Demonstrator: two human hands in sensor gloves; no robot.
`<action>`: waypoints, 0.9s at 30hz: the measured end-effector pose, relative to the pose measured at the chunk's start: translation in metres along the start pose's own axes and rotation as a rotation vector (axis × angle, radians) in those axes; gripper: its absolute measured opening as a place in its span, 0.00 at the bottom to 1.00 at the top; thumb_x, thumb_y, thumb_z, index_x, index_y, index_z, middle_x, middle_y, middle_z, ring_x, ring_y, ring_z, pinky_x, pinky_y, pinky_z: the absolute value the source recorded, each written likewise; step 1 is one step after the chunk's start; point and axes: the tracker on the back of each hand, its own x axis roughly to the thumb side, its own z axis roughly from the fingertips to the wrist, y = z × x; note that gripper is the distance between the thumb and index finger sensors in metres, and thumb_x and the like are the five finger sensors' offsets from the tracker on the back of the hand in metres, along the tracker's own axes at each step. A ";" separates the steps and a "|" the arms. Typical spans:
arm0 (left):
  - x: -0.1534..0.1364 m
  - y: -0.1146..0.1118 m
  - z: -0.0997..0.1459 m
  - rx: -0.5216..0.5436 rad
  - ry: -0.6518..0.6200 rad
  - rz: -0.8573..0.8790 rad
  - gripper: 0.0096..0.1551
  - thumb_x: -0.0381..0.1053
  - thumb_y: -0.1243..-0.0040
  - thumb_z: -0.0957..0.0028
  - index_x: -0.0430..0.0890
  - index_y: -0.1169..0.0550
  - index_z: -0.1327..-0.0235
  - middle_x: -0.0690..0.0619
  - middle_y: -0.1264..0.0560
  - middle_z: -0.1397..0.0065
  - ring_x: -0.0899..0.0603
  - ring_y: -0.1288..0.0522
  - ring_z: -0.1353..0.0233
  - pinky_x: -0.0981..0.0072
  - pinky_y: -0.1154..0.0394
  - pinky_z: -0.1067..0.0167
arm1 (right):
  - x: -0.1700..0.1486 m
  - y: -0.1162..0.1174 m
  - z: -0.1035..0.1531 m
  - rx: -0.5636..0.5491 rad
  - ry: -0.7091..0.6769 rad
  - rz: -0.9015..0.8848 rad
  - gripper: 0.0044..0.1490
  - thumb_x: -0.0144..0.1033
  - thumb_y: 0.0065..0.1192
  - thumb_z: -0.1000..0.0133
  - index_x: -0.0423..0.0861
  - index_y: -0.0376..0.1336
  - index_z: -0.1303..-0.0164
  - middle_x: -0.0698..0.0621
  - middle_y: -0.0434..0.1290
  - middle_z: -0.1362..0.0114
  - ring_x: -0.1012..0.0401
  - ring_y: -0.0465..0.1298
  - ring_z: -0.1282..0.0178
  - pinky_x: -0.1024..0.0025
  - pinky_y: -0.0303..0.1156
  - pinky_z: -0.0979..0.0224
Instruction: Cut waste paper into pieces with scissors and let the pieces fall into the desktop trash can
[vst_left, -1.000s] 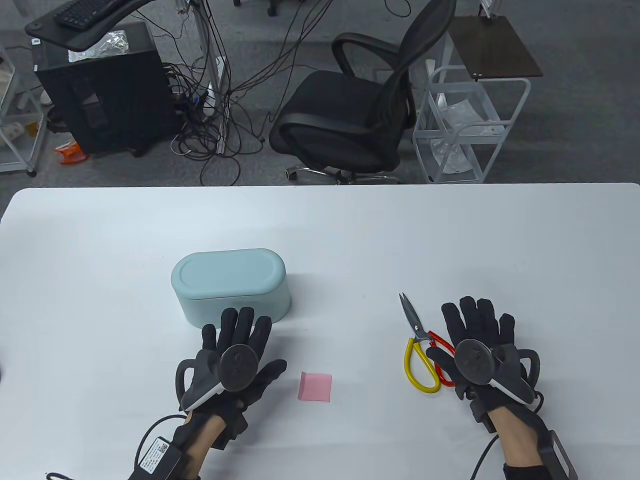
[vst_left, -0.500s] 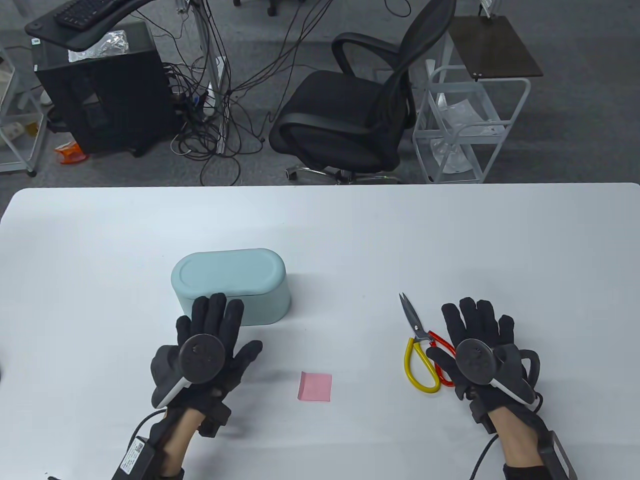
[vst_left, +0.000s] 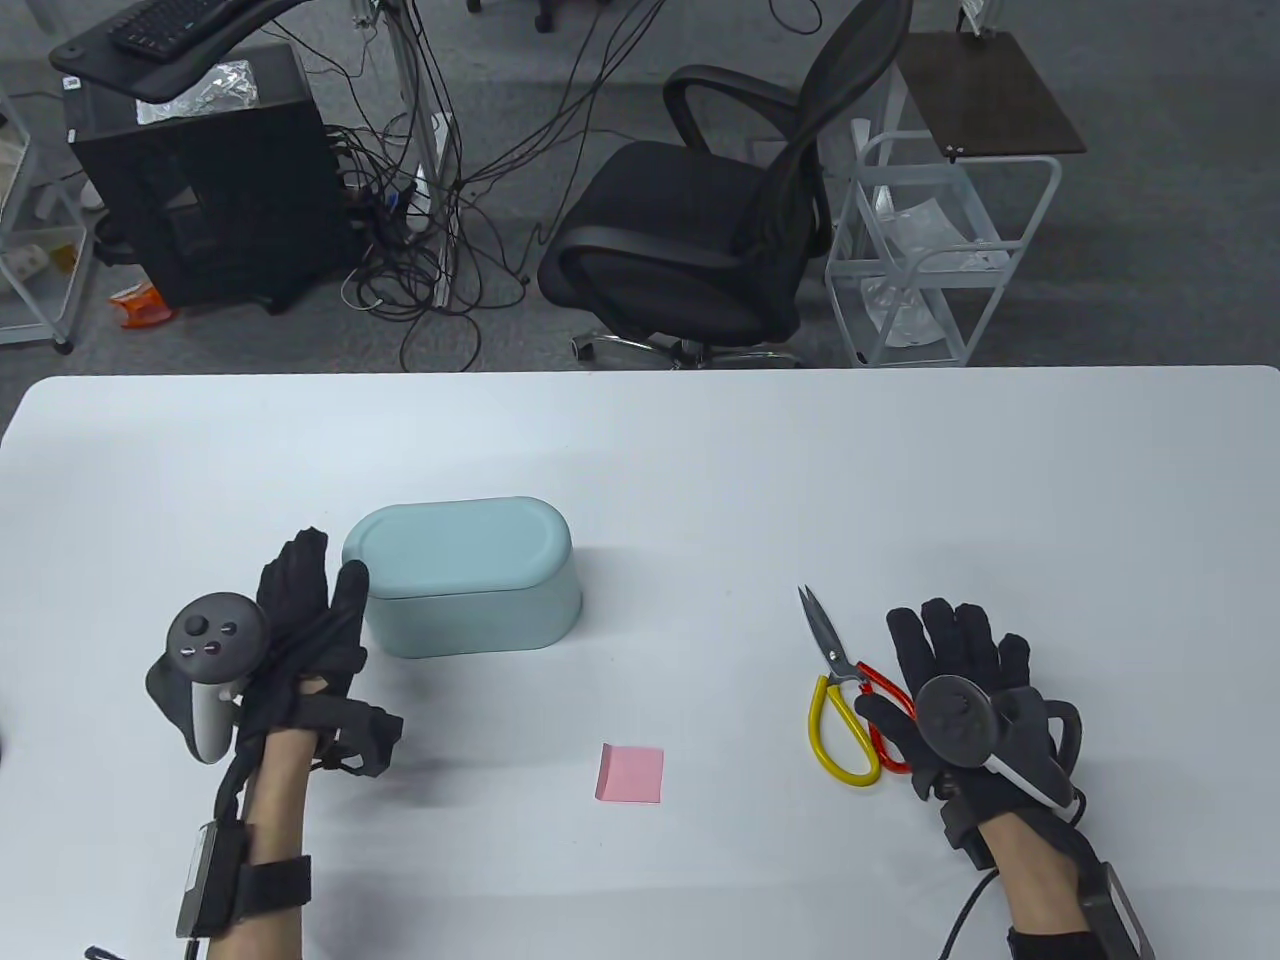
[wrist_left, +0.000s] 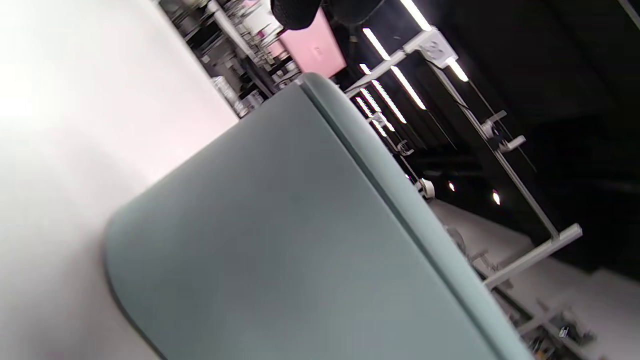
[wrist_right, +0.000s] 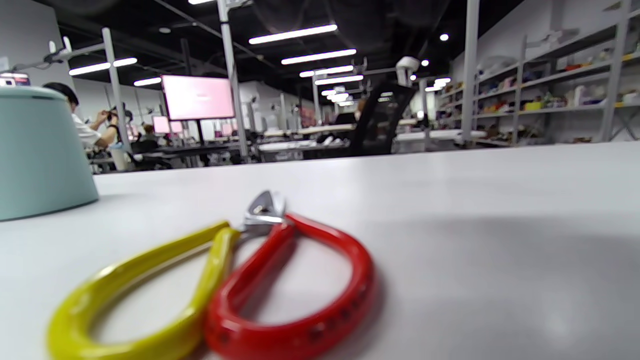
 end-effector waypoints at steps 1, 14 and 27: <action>-0.005 0.000 -0.004 -0.010 0.031 0.070 0.58 0.79 0.62 0.52 0.44 0.47 0.15 0.41 0.49 0.11 0.29 0.55 0.14 0.31 0.53 0.25 | 0.000 0.000 0.000 0.001 0.000 -0.002 0.56 0.74 0.37 0.53 0.53 0.42 0.18 0.41 0.49 0.12 0.37 0.48 0.15 0.27 0.45 0.22; -0.037 -0.023 -0.032 -0.078 0.189 0.417 0.61 0.81 0.66 0.52 0.41 0.48 0.16 0.34 0.44 0.14 0.23 0.43 0.19 0.31 0.46 0.27 | -0.003 -0.002 0.000 -0.018 -0.007 -0.029 0.56 0.74 0.38 0.54 0.53 0.43 0.18 0.40 0.50 0.12 0.37 0.49 0.15 0.27 0.46 0.22; -0.027 -0.059 -0.032 -0.178 0.160 0.422 0.59 0.80 0.66 0.51 0.43 0.48 0.15 0.39 0.46 0.12 0.27 0.47 0.16 0.32 0.48 0.26 | -0.004 -0.003 0.001 -0.024 -0.010 -0.059 0.56 0.74 0.38 0.54 0.52 0.44 0.19 0.40 0.52 0.13 0.37 0.50 0.16 0.27 0.47 0.22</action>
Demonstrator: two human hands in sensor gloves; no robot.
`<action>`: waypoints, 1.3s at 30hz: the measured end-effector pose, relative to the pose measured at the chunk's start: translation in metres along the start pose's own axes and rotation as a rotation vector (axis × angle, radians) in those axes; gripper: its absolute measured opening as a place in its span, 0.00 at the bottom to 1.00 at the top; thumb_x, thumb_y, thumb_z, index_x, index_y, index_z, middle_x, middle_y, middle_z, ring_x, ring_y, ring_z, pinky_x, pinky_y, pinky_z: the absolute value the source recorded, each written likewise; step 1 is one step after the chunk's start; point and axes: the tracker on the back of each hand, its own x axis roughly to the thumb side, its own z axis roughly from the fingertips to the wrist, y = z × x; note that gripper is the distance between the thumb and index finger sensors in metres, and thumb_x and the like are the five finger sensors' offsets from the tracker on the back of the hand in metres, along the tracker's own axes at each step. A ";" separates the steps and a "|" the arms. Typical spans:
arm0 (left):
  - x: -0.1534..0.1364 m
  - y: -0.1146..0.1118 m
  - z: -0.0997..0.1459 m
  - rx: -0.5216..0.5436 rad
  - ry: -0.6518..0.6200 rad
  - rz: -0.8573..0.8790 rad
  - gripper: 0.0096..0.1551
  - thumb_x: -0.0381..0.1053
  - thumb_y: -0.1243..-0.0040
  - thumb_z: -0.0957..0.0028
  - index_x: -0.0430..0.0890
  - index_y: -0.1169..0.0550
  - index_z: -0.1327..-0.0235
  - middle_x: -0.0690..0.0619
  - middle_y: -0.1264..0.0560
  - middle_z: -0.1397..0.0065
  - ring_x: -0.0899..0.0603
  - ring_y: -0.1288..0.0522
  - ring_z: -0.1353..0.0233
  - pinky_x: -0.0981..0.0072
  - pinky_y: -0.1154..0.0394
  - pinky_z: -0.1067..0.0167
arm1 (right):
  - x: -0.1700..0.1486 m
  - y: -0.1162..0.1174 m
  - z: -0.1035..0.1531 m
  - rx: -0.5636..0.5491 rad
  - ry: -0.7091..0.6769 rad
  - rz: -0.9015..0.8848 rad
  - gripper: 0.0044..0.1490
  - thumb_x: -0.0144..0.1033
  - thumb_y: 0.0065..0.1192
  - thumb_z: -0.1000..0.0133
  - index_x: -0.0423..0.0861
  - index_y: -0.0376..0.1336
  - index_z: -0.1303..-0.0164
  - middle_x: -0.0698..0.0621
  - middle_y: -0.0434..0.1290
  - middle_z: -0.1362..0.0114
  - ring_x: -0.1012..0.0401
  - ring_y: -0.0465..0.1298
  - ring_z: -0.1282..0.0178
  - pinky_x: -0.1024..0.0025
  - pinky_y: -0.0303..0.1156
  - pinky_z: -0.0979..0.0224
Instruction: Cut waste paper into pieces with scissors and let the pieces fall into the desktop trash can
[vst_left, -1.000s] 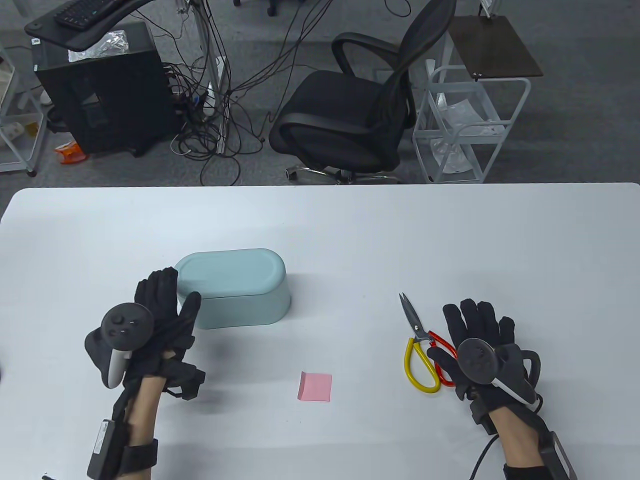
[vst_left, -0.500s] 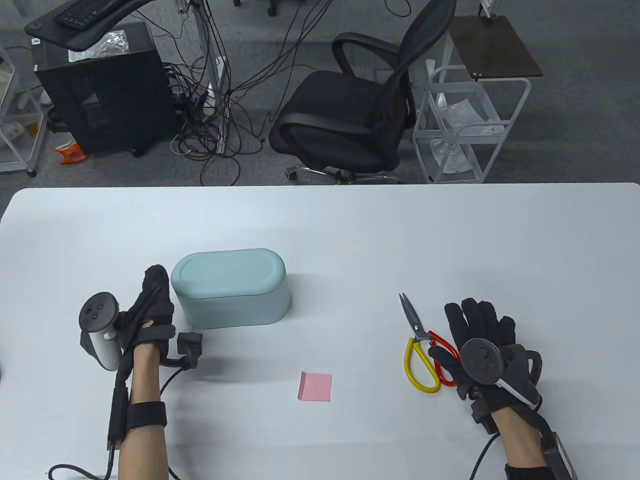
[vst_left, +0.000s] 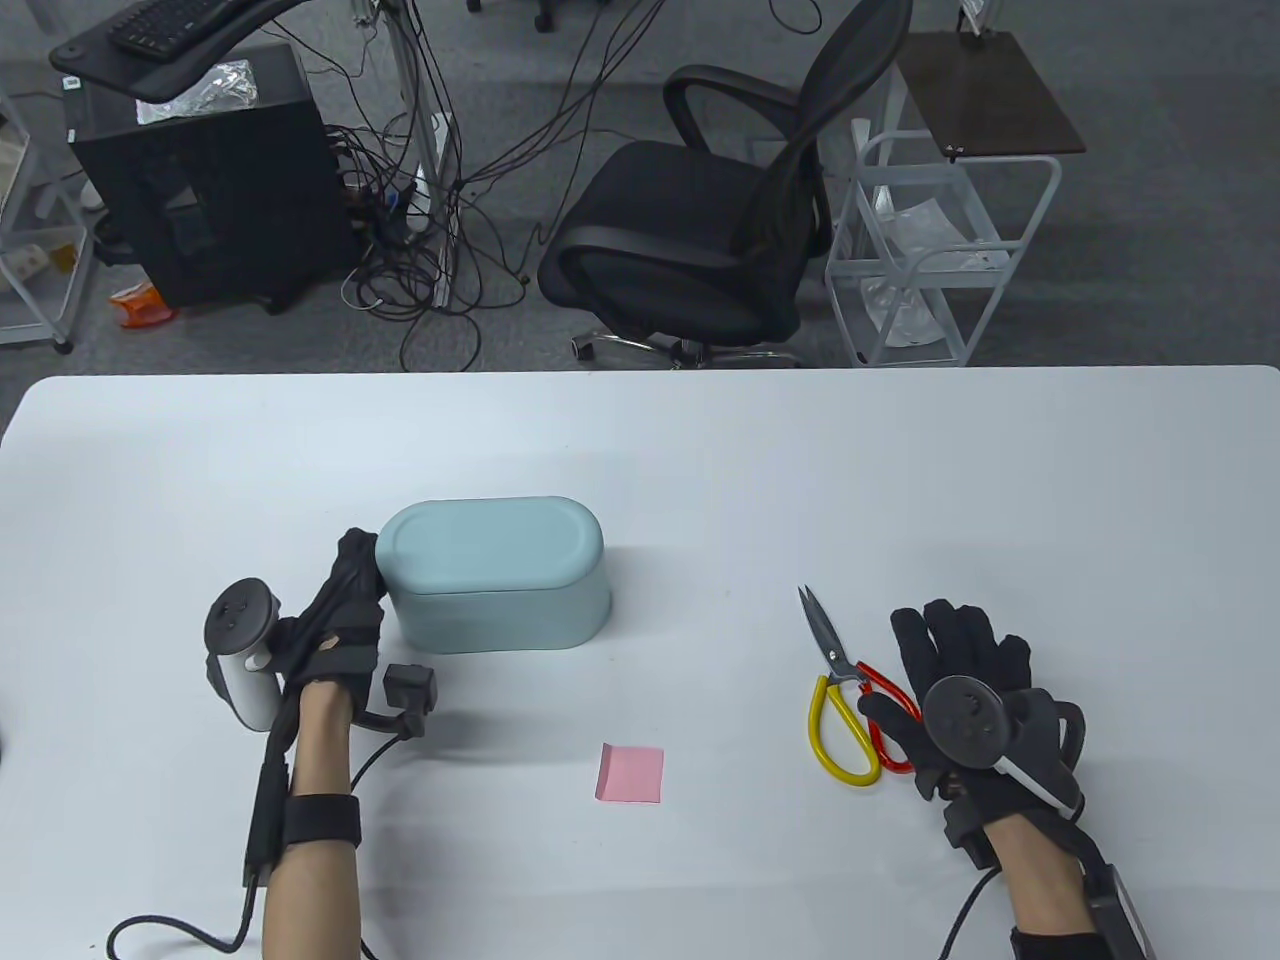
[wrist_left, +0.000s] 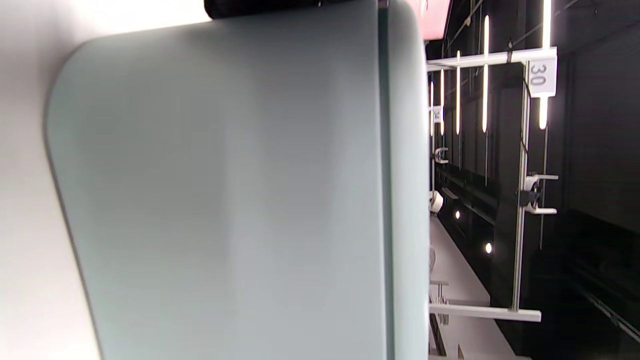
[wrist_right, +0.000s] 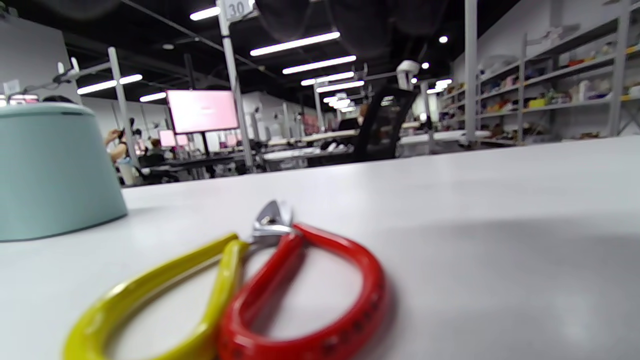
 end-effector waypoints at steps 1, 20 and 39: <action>-0.001 -0.005 0.000 -0.009 -0.002 -0.001 0.59 0.80 0.66 0.51 0.44 0.49 0.15 0.40 0.47 0.11 0.27 0.48 0.16 0.32 0.48 0.26 | 0.000 0.000 0.000 -0.001 0.000 -0.004 0.56 0.74 0.38 0.54 0.52 0.44 0.19 0.40 0.52 0.13 0.37 0.50 0.16 0.27 0.47 0.22; -0.001 -0.114 0.004 -0.259 -0.027 0.010 0.59 0.81 0.67 0.50 0.45 0.55 0.15 0.42 0.56 0.10 0.28 0.56 0.15 0.31 0.52 0.26 | 0.004 0.004 0.000 -0.011 -0.028 -0.012 0.56 0.74 0.39 0.54 0.51 0.45 0.19 0.40 0.53 0.13 0.38 0.52 0.16 0.28 0.48 0.22; 0.010 -0.123 0.014 -0.227 -0.122 -0.194 0.59 0.79 0.63 0.50 0.44 0.55 0.16 0.41 0.56 0.11 0.28 0.57 0.15 0.30 0.53 0.26 | 0.002 0.004 0.000 -0.007 -0.019 -0.023 0.56 0.73 0.39 0.53 0.51 0.46 0.19 0.40 0.54 0.14 0.38 0.52 0.16 0.28 0.49 0.22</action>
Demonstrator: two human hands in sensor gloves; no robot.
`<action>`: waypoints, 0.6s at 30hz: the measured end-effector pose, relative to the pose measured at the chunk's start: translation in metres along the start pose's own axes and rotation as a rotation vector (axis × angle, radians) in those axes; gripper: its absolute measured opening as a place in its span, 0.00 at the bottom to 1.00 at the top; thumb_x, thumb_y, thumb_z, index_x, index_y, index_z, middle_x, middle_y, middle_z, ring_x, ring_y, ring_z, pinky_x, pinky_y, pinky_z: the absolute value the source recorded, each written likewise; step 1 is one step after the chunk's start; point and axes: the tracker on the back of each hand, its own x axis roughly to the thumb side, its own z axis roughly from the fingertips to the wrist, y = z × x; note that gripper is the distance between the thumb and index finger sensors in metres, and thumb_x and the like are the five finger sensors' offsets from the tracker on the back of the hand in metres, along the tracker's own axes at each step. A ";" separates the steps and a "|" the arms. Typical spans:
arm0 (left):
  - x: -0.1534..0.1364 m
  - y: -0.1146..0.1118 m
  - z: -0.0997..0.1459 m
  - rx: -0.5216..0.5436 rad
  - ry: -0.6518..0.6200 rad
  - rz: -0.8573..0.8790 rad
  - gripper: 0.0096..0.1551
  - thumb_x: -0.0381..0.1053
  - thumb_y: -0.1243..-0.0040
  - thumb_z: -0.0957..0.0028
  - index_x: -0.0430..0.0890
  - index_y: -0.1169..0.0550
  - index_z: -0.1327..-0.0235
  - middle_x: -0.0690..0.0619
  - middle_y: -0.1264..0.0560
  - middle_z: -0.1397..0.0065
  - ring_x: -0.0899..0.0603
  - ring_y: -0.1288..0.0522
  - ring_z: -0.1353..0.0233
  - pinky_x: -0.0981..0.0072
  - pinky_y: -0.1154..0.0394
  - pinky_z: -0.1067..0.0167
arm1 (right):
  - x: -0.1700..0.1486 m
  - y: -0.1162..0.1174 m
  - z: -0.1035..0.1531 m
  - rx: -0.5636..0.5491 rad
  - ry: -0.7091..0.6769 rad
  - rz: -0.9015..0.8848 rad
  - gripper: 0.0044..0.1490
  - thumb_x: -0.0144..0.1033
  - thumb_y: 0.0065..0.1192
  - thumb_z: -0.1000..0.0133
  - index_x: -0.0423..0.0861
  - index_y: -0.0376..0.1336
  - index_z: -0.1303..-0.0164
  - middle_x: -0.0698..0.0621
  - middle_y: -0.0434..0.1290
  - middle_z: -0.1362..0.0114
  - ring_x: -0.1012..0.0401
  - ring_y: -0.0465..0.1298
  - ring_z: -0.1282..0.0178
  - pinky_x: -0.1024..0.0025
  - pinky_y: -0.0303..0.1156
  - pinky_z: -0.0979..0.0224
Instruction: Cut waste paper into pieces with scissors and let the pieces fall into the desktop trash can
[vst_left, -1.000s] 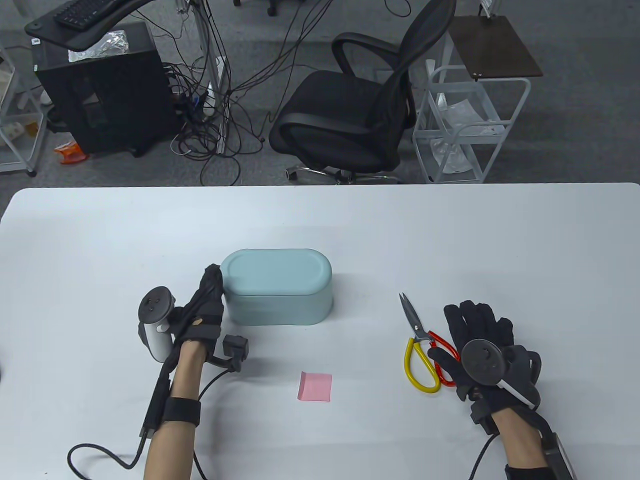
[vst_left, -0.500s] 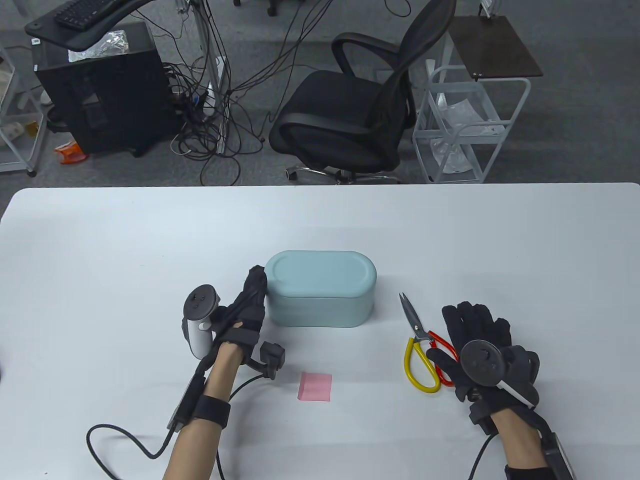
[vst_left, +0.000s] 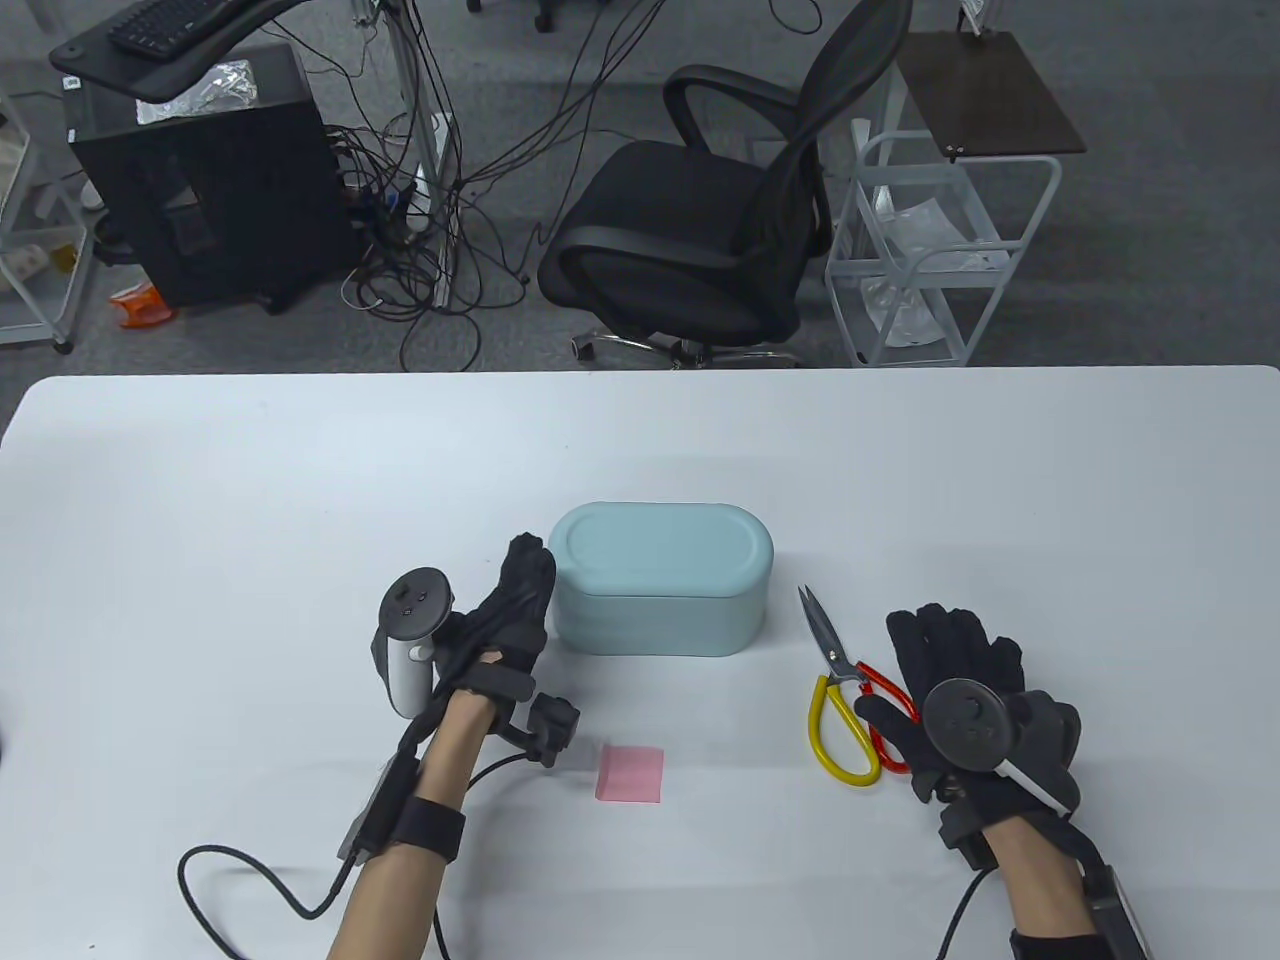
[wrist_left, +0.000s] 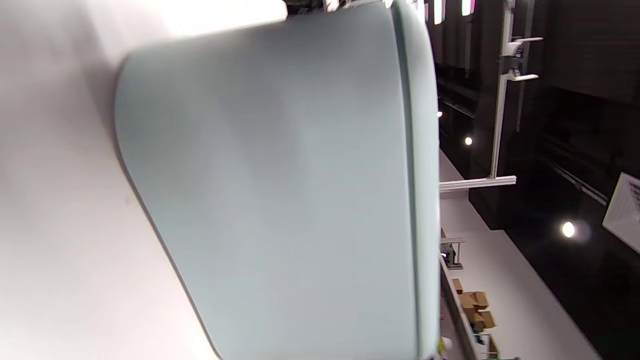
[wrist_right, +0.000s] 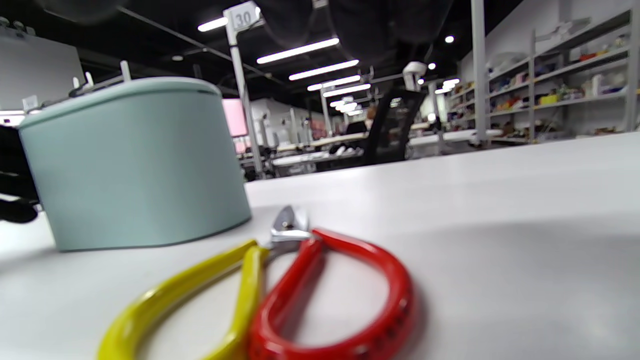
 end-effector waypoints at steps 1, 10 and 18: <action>0.004 0.001 0.002 0.011 -0.014 -0.051 0.59 0.79 0.63 0.50 0.44 0.55 0.16 0.41 0.56 0.11 0.28 0.57 0.15 0.30 0.53 0.26 | 0.000 0.000 0.000 0.001 0.000 0.000 0.56 0.73 0.39 0.53 0.51 0.46 0.19 0.40 0.54 0.14 0.38 0.52 0.16 0.28 0.49 0.22; 0.068 -0.021 0.031 0.140 -0.253 -0.734 0.57 0.77 0.58 0.49 0.44 0.51 0.16 0.40 0.55 0.11 0.28 0.58 0.15 0.31 0.60 0.26 | 0.000 0.000 0.000 -0.001 -0.004 0.002 0.56 0.73 0.40 0.53 0.51 0.46 0.19 0.40 0.54 0.14 0.38 0.53 0.17 0.28 0.49 0.22; 0.088 -0.080 0.032 0.040 -0.400 -1.021 0.54 0.75 0.56 0.49 0.47 0.46 0.15 0.43 0.52 0.10 0.31 0.57 0.14 0.32 0.60 0.25 | 0.001 0.001 0.000 0.005 -0.007 0.000 0.55 0.73 0.41 0.53 0.51 0.46 0.19 0.40 0.55 0.14 0.38 0.53 0.17 0.28 0.49 0.22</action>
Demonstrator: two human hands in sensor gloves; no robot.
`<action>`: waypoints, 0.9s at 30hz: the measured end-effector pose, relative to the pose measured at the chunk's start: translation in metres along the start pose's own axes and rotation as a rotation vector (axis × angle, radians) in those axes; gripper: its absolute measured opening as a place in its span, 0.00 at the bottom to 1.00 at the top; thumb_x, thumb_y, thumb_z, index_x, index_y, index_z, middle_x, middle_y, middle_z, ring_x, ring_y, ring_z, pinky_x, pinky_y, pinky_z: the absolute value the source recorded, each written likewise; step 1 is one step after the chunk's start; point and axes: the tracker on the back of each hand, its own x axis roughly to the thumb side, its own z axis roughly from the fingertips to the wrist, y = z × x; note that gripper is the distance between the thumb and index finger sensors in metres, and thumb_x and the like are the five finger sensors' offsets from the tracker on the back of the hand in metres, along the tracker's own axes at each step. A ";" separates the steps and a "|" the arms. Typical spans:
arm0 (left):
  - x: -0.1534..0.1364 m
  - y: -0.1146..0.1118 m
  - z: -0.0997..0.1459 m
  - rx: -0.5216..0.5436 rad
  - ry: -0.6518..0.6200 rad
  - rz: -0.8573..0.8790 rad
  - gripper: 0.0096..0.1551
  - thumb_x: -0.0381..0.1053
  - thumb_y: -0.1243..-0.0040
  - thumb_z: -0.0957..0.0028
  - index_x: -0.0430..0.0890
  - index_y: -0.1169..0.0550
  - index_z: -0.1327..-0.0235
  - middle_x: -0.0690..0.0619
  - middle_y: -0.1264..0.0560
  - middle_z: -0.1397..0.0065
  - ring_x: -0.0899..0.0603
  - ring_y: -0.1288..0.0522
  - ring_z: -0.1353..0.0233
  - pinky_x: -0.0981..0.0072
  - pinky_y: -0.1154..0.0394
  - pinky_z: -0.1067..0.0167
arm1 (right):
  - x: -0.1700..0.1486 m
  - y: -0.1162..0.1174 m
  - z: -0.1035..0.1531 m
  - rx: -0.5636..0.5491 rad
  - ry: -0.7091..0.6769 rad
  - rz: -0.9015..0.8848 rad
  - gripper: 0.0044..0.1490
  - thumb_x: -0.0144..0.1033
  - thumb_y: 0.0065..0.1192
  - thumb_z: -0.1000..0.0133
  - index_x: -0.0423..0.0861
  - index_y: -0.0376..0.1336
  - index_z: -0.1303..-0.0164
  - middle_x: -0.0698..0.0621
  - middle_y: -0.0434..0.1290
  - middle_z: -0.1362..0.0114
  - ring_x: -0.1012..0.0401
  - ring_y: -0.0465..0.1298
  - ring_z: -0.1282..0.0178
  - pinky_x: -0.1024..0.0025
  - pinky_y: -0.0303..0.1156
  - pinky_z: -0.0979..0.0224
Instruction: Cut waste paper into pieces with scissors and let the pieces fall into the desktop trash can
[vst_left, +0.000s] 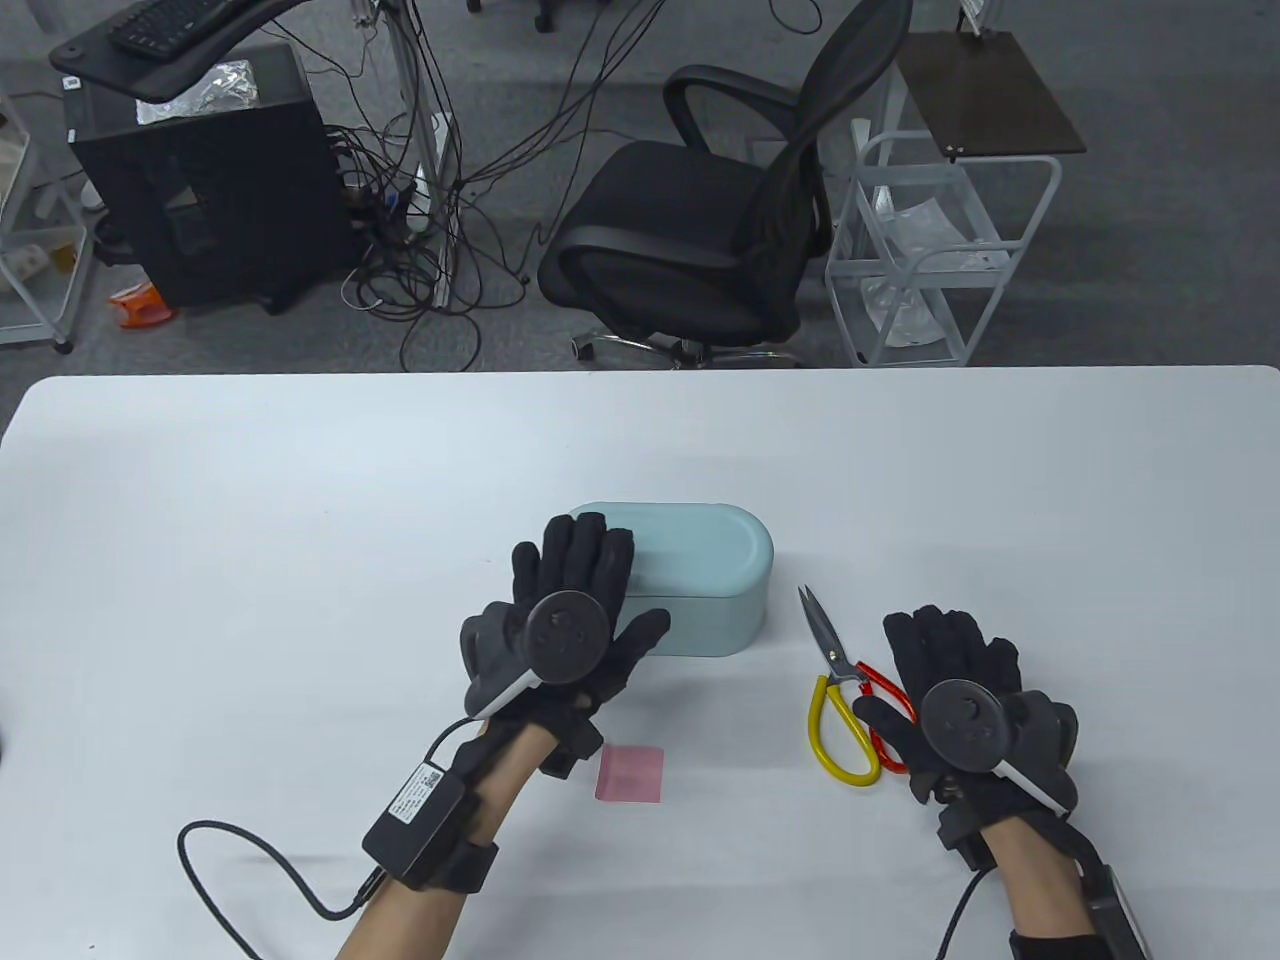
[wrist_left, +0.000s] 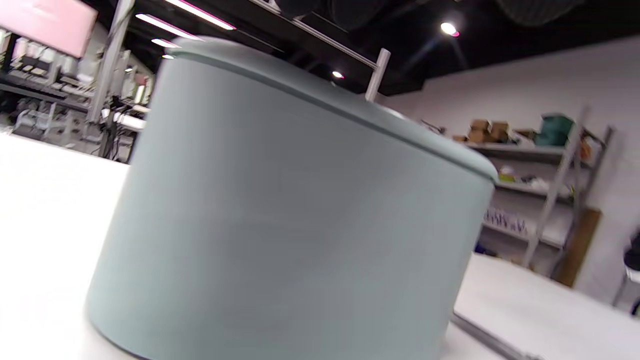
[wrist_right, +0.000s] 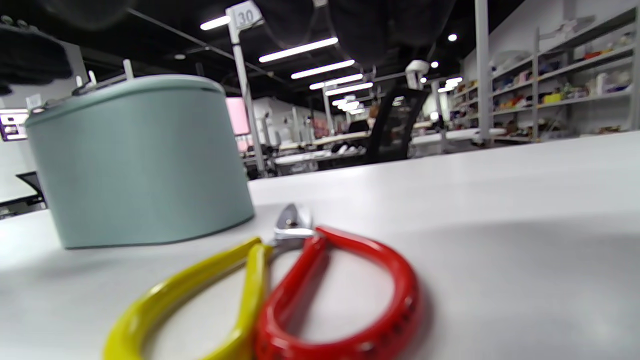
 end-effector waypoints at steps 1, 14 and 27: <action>0.006 -0.005 -0.002 -0.022 -0.015 -0.036 0.53 0.75 0.56 0.49 0.47 0.46 0.15 0.44 0.52 0.10 0.32 0.57 0.14 0.33 0.60 0.25 | 0.000 0.000 0.000 0.001 -0.001 0.001 0.55 0.73 0.41 0.53 0.51 0.46 0.19 0.40 0.54 0.14 0.38 0.53 0.17 0.28 0.49 0.22; 0.033 -0.026 -0.007 -0.085 -0.019 -0.242 0.54 0.76 0.57 0.50 0.47 0.44 0.15 0.45 0.47 0.10 0.34 0.48 0.13 0.32 0.59 0.25 | 0.001 0.001 0.000 0.008 -0.006 0.002 0.55 0.72 0.41 0.53 0.51 0.46 0.19 0.40 0.55 0.14 0.38 0.53 0.17 0.28 0.49 0.23; 0.038 -0.035 -0.003 -0.027 -0.016 -0.296 0.55 0.76 0.55 0.51 0.46 0.44 0.16 0.43 0.46 0.11 0.33 0.47 0.13 0.30 0.56 0.25 | 0.005 0.005 -0.001 0.025 -0.021 0.011 0.55 0.72 0.40 0.52 0.51 0.43 0.19 0.40 0.54 0.14 0.38 0.53 0.17 0.29 0.49 0.23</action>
